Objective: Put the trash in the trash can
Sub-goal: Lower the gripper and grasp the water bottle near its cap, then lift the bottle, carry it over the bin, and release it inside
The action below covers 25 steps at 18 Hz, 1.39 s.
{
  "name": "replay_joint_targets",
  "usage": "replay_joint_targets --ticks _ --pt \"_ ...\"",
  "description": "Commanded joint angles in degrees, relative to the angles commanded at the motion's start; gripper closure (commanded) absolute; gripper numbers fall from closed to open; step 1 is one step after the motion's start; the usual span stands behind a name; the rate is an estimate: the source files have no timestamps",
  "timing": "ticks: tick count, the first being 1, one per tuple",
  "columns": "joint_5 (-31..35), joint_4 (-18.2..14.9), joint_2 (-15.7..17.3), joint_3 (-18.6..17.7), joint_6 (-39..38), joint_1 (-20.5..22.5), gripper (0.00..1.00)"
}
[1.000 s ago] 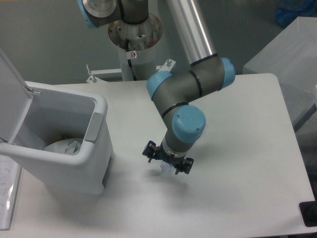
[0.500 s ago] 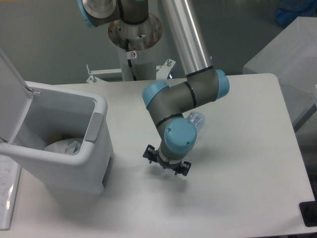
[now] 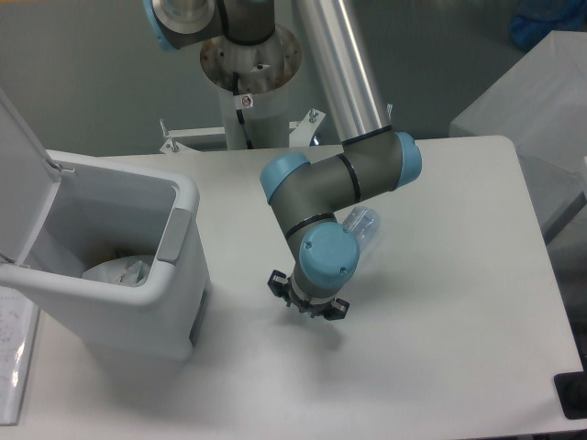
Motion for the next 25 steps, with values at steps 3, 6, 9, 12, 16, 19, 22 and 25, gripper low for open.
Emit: replay_joint_targets --ticks 3,6,9,12,16,19,22,25 --pt "-0.4 -1.2 0.0 1.7 0.1 0.4 1.00" --pt "-0.7 -1.2 0.3 3.6 -0.1 0.8 1.00" --pt "-6.0 -1.2 2.5 5.5 -0.4 2.2 1.00" --pt "-13.3 -1.0 4.9 7.1 -0.7 4.2 1.00" --pt "-23.7 -0.4 7.2 11.2 -4.1 7.8 1.00" --pt "-31.5 0.1 7.1 16.0 -8.0 9.8 1.00" --pt "-39.1 4.1 7.1 18.1 -11.1 11.4 1.00" --pt "-44.6 8.9 7.5 18.3 -15.8 12.1 1.00"
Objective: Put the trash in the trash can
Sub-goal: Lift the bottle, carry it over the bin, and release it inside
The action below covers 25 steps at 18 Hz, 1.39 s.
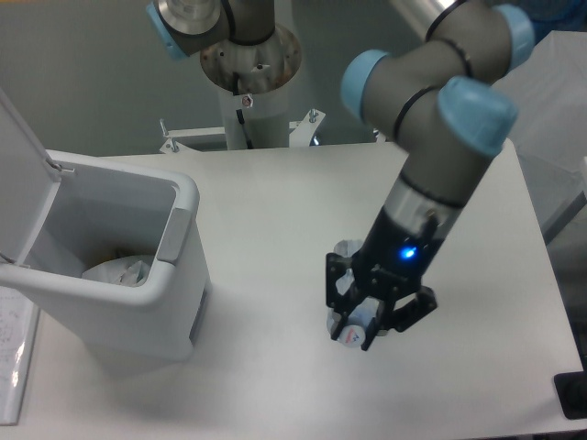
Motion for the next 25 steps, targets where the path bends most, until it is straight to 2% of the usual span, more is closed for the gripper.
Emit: replay_joint_targets --ticks 2,6,12,20,25 --pt "-1.3 1.7 1.1 0.5 -3.3 -0.1 1.00" --pt "-7.6 1.9 2.7 1.9 -7.5 -0.7 1.00" --pt "-14.5 1.9 7.7 1.9 -7.9 -1.6 1.00" --pt "-15.7 1.9 11.0 1.3 -8.1 -9.7 1.00" --pt "-15.5 2.0 11.8 -2.5 -7.7 -14.1 0.99"
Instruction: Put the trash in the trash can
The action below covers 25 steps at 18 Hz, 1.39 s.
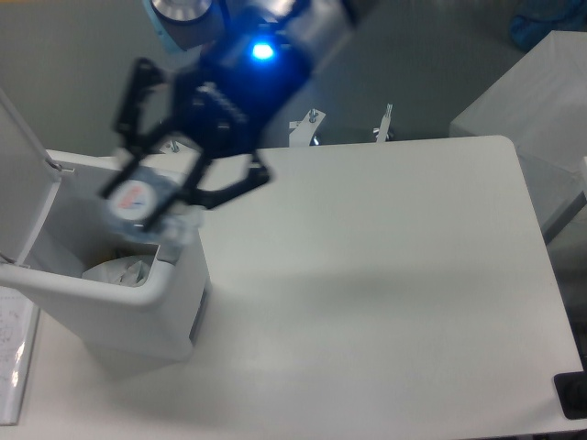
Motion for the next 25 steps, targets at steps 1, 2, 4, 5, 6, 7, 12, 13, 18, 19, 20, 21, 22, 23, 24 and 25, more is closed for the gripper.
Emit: replay_joint_targets --ticks 1,2,4,5,6,7,12,13,18,19,20,21,22,23,24,25 --pt "0.0 0.0 0.0 -0.4 0.0 -0.8 0.96" --pt "0.3 0.0 0.1 -0.9 0.1 -1.5 0.96" --pt "0.4 0.9 0.4 -2.2 0.3 -1.8 0.95" --pt "0.4 1.7 0.4 -3.1 0.3 -1.9 0.93" --pt "0.4 2.8 0.4 -4.0 0.3 -1.9 0.90" --pt "0.4 3.7 0.5 -5.0 0.5 -1.9 0.89" --pt "0.8 5.4 1.0 -8.8 4.0 -1.9 0.00" --pt "0.8 5.4 1.9 -10.0 4.6 -1.9 0.00" --pt "0.8 5.4 4.0 -12.6 6.8 -1.4 0.00" --pt "0.9 5.3 3.8 -12.4 6.7 -0.5 0.00" --pt "1.0 5.5 3.4 -12.2 6.7 1.0 0.00" --pt "1.3 5.9 2.6 -12.1 6.7 2.7 0.00" --pt "2.3 6.1 1.1 -12.1 6.8 4.3 0.00" --pt "3.6 6.3 -0.2 -12.0 6.9 6.4 0.00" --pt "4.7 6.2 -1.3 -12.3 7.2 8.8 0.00" --pt "5.4 6.4 -2.4 -12.7 7.4 10.8 0.00"
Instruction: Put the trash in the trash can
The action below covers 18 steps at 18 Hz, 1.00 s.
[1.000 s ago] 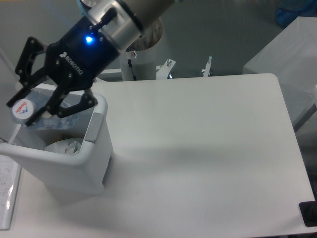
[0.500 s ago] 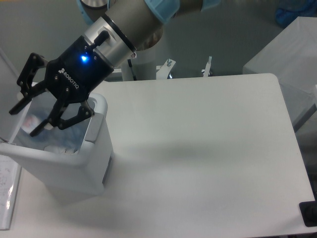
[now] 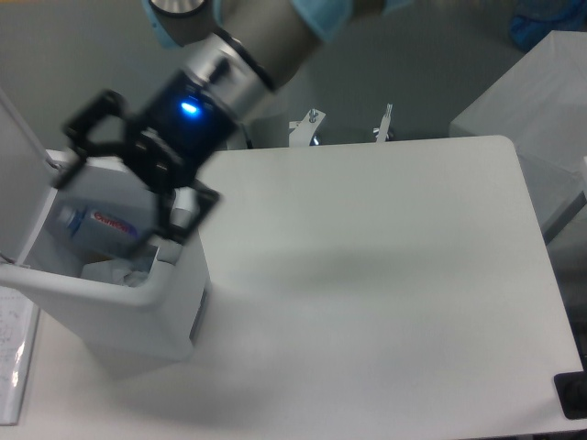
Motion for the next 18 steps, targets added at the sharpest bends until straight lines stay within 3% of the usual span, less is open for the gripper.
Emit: replay_joint_targets --ticks 4,8,13,16,18 --pt "2.2 -0.1 -4.2 -0.5 1.1 7.4 0.00" --pt "25.2 -1.7 -5.5 0.5 6.6 8.6 0.00" --pt "33.4 -9.2 -10.6 9.8 11.9 8.5 0.00" --pt "48.8 -12.3 -10.6 10.3 20.0 7.9 0.00" --pt "51.3 -14.3 -10.6 9.8 21.4 7.6 0.00"
